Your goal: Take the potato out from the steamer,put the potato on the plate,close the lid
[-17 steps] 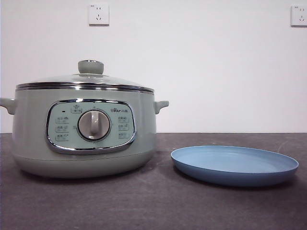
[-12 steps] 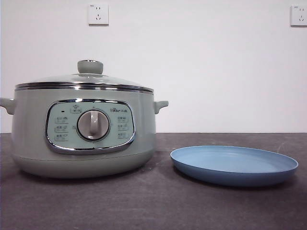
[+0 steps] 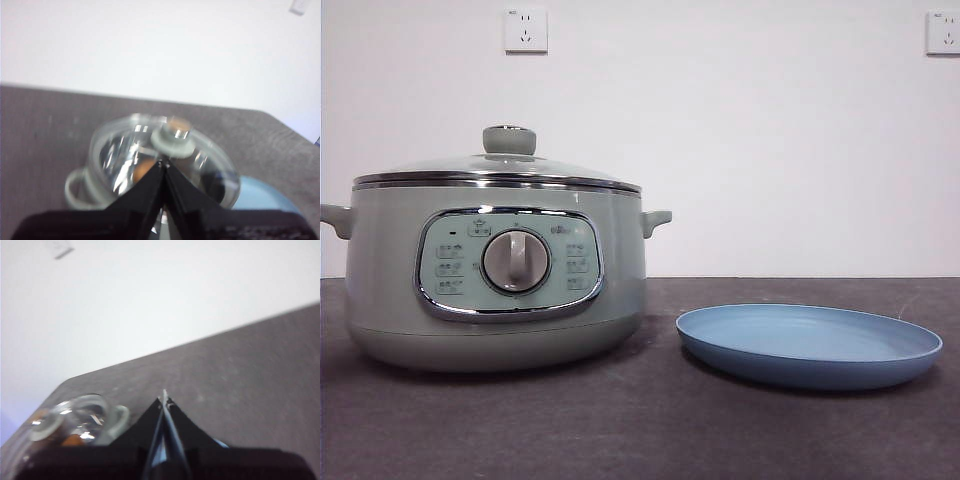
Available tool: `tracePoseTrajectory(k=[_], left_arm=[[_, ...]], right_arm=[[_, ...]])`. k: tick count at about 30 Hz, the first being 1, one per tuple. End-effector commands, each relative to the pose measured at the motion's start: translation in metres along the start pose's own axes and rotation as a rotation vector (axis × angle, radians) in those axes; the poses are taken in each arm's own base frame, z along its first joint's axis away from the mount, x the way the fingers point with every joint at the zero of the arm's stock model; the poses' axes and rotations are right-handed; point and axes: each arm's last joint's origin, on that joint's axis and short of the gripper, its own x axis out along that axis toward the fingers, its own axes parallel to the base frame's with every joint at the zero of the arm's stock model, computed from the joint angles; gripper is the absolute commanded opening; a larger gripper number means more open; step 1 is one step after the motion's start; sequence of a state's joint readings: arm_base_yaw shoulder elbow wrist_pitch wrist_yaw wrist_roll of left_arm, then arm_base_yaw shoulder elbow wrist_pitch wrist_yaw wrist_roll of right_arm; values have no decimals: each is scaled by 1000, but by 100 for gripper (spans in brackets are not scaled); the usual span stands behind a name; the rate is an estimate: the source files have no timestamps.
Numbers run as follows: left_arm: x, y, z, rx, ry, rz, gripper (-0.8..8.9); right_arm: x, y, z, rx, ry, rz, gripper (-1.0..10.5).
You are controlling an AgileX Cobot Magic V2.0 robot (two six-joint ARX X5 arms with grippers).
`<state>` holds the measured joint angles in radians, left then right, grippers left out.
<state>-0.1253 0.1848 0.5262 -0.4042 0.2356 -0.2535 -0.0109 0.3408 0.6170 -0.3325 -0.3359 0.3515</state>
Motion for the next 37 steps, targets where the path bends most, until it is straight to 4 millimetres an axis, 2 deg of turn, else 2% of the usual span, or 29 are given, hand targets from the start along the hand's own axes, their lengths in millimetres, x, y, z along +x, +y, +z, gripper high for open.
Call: tracePoseTrajectory(k=[1, 6, 10, 13, 16, 20, 21, 23, 25, 26, 28, 29, 32, 37], left_arm=[[-2, -8, 29, 67, -10, -9, -6], [4, -20, 75, 120, 38, -54, -6], [17, -28, 110, 142, 121, -132, -6], [31, -32, 130, 146, 211, -207, -6], [48, -34, 143, 138, 310, -265, -6], [74, -31, 151, 119, 413, -275, 14], [80, -30, 152, 112, 432, -276, 73], [90, -29, 150, 102, 463, -278, 263], [99, -27, 147, 92, 493, -279, 402], [103, -27, 145, 88, 509, -276, 412], [110, -25, 142, 88, 531, -256, 412], [113, -25, 141, 91, 539, -244, 412], [125, -25, 137, 108, 552, -213, 410], [149, -30, 131, 148, 542, -186, 409]], right_arm=[[-1, 15, 33, -87, -1, 75, -11], [9, 37, 79, -172, 55, 222, -11], [23, 50, 109, -234, 132, 303, -11], [37, 58, 123, -265, 221, 359, -11], [54, 64, 129, -297, 340, 394, -11], [76, 73, 126, -335, 481, 462, 4], [82, 75, 125, -336, 499, 476, 7], [90, 78, 122, -334, 522, 495, 54], [97, 80, 119, -332, 544, 503, 281], [100, 80, 117, -329, 555, 501, 429], [103, 82, 114, -336, 566, 469, 638], [105, 82, 114, -347, 568, 447, 668], [106, 84, 112, -375, 568, 390, 662], [106, 84, 112, -378, 568, 384, 661]])
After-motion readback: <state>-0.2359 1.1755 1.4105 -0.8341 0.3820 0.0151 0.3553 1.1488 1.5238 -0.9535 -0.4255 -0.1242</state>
